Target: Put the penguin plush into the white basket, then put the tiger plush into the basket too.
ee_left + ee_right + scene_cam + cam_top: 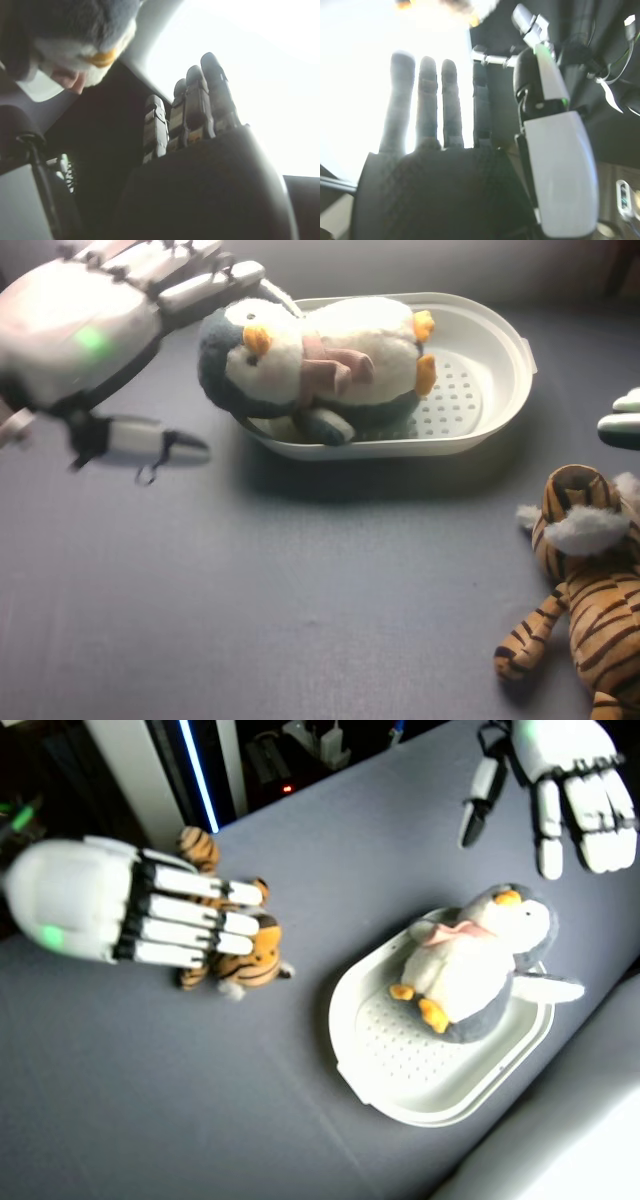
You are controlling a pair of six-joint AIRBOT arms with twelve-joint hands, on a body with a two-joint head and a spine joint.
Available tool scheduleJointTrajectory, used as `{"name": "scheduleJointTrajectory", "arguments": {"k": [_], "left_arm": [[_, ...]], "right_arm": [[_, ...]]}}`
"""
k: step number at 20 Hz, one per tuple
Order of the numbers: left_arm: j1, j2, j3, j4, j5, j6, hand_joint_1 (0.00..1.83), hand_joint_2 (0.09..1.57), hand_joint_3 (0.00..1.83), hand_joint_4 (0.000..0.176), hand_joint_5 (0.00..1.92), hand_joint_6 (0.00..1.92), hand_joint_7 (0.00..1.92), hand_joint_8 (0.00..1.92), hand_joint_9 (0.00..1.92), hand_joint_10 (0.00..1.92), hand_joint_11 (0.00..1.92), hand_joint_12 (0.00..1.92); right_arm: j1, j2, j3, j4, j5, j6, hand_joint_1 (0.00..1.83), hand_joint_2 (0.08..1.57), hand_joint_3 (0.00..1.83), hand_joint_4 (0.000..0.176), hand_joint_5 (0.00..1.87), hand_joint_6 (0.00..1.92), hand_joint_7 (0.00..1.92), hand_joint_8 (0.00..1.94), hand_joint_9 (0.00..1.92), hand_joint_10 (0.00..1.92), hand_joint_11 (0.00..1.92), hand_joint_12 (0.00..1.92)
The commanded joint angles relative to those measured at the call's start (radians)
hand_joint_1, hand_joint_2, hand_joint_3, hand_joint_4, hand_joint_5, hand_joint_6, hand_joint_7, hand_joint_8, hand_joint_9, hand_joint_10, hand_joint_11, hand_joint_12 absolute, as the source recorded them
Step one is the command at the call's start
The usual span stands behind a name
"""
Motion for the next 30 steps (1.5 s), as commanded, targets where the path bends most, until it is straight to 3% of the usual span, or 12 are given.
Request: {"name": "scheduleJointTrajectory", "arguments": {"k": [1, 2, 6, 10, 13, 17, 18, 19, 20, 21, 27, 30], "left_arm": [[0.025, 0.031, -0.010, 0.000, -0.221, -0.077, 0.79, 0.86, 0.00, 0.104, 0.12, 0.01, 0.06, 0.00, 0.04, 0.00, 0.00, 0.18], [0.073, 0.063, -0.036, 0.005, -0.275, -0.119, 0.72, 0.88, 0.01, 0.136, 0.10, 0.00, 0.04, 0.00, 0.01, 0.00, 0.00, 0.05], [0.209, 0.144, -0.121, 0.005, -0.394, -0.145, 0.66, 0.86, 0.00, 0.124, 0.14, 0.01, 0.06, 0.01, 0.01, 0.00, 0.02, 0.03], [0.250, 0.154, -0.143, 0.001, -0.430, -0.148, 0.72, 0.84, 0.00, 0.158, 0.11, 0.00, 0.03, 0.00, 0.00, 0.00, 0.00, 0.00], [0.264, 0.155, -0.150, 0.001, -0.447, -0.149, 0.72, 0.84, 0.00, 0.150, 0.10, 0.00, 0.03, 0.00, 0.00, 0.00, 0.00, 0.00], [0.266, 0.150, -0.150, 0.000, -0.451, -0.150, 0.75, 0.86, 0.00, 0.147, 0.12, 0.00, 0.04, 0.00, 0.00, 0.00, 0.00, 0.00], [0.269, 0.150, -0.151, -0.001, -0.457, -0.154, 0.75, 0.85, 0.00, 0.155, 0.11, 0.00, 0.04, 0.00, 0.00, 0.00, 0.00, 0.00], [0.273, 0.150, -0.151, -0.003, -0.464, -0.158, 0.74, 0.86, 0.00, 0.159, 0.11, 0.00, 0.04, 0.00, 0.00, 0.00, 0.00, 0.00], [0.276, 0.150, -0.151, -0.004, -0.469, -0.160, 0.74, 0.86, 0.00, 0.159, 0.11, 0.00, 0.04, 0.00, 0.00, 0.00, 0.00, 0.00], [0.279, 0.150, -0.151, -0.004, -0.475, -0.163, 0.72, 0.86, 0.01, 0.167, 0.12, 0.00, 0.04, 0.00, 0.00, 0.00, 0.00, 0.00], [0.298, 0.150, -0.156, -0.015, -0.494, -0.165, 0.72, 0.89, 0.01, 0.143, 0.13, 0.00, 0.06, 0.01, 0.01, 0.00, 0.02, 0.01], [0.316, 0.151, -0.160, -0.026, -0.515, -0.169, 0.73, 0.89, 0.01, 0.137, 0.12, 0.00, 0.05, 0.00, 0.00, 0.00, 0.01, 0.01]], "right_arm": [[0.006, 0.006, -0.007, 0.003, 0.126, 0.001, 0.98, 1.11, 0.00, 0.147, 0.38, 0.00, 0.37, 0.00, 0.35, 0.00, 0.31, 0.03], [0.006, 0.010, -0.014, -0.023, 0.121, 0.001, 1.01, 1.08, 0.00, 0.164, 0.38, 0.00, 0.35, 0.00, 0.35, 0.00, 0.31, 0.03], [0.006, 0.026, -0.043, -0.127, 0.024, 0.019, 0.98, 1.13, 0.01, 0.170, 0.29, 0.00, 0.26, 0.00, 0.30, 0.00, 0.29, 0.01], [0.006, 0.017, -0.040, -0.219, -0.117, 0.072, 0.99, 1.14, 0.01, 0.160, 0.27, 0.00, 0.23, 0.00, 0.27, 0.00, 0.28, 0.01], [0.006, 0.006, -0.023, -0.255, -0.236, 0.074, 1.02, 1.15, 0.01, 0.152, 0.29, 0.01, 0.24, 0.00, 0.30, 0.01, 0.30, 0.01], [0.035, -0.046, 0.017, -0.304, -0.382, 0.073, 1.13, 1.18, 0.00, 0.130, 0.38, 0.02, 0.31, 0.01, 0.37, 0.01, 0.38, 0.04], [0.064, -0.069, 0.032, -0.330, -0.432, 0.073, 1.20, 1.18, 0.00, 0.057, 0.61, 0.02, 0.51, 0.01, 0.60, 0.03, 0.48, 0.09], [0.095, -0.091, 0.049, -0.357, -0.480, 0.073, 1.14, 1.27, 0.00, 0.000, 0.72, 1.05, 0.56, 1.31, 0.54, 0.89, 0.46, 0.94], [0.116, -0.111, 0.066, -0.373, -0.518, 0.073, 1.14, 1.27, 0.00, 0.000, 0.72, 1.05, 0.56, 1.31, 0.54, 0.89, 0.46, 0.94], [0.129, -0.127, 0.082, -0.380, -0.549, 0.075, 1.11, 1.34, 0.00, 0.000, 0.66, 1.36, 0.51, 1.73, 0.47, 1.68, 0.53, 1.57], [0.140, -0.137, 0.116, -0.241, -0.404, 0.086, 1.29, 1.30, 0.00, 0.000, 0.48, 1.74, 0.62, 1.58, 0.58, 1.68, 0.64, 1.68], [0.192, -0.126, 0.115, -0.155, -0.246, 0.057, 1.19, 1.27, 0.00, 0.000, 0.74, 1.49, 0.64, 1.41, 0.59, 1.35, 0.58, 1.50]]}}
